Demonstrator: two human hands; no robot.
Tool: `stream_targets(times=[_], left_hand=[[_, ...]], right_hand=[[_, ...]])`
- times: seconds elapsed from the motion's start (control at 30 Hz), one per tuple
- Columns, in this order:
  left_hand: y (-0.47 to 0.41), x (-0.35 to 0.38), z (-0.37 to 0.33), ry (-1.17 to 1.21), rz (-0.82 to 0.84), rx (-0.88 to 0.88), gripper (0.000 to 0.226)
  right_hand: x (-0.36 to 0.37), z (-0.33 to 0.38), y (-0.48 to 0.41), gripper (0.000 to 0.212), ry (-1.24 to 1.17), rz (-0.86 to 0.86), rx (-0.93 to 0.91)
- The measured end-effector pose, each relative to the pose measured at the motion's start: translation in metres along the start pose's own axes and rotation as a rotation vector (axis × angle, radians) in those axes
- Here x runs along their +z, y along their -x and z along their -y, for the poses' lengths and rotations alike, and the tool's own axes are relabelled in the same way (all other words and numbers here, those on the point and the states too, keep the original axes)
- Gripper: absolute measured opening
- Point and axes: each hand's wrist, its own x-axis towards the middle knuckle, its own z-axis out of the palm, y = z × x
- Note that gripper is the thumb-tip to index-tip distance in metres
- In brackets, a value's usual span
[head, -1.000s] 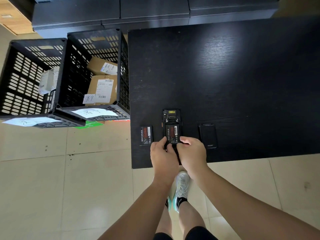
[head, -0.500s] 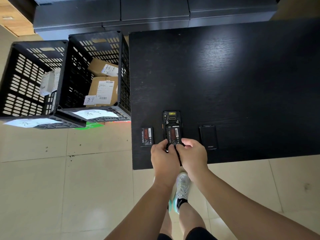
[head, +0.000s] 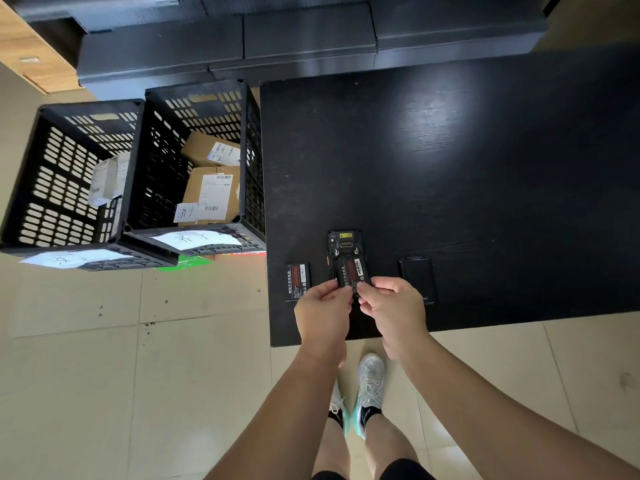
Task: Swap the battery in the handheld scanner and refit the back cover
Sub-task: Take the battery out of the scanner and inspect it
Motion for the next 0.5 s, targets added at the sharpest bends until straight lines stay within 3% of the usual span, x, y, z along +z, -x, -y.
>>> stream_targets(times=[0.23, 0.5], left_hand=[[0.020, -0.011, -0.020, -0.061, 0.242, 0.164, 0.026], [0.084, -0.025, -0.068, -0.047, 0.362, 0.249, 0.019]], right_hand=[[-0.013, 0.016, 0.014, 0.014, -0.010, 0.181, -0.076], [-0.028, 0.063, 0.078, 0.010, -0.031, 0.220, -0.176]])
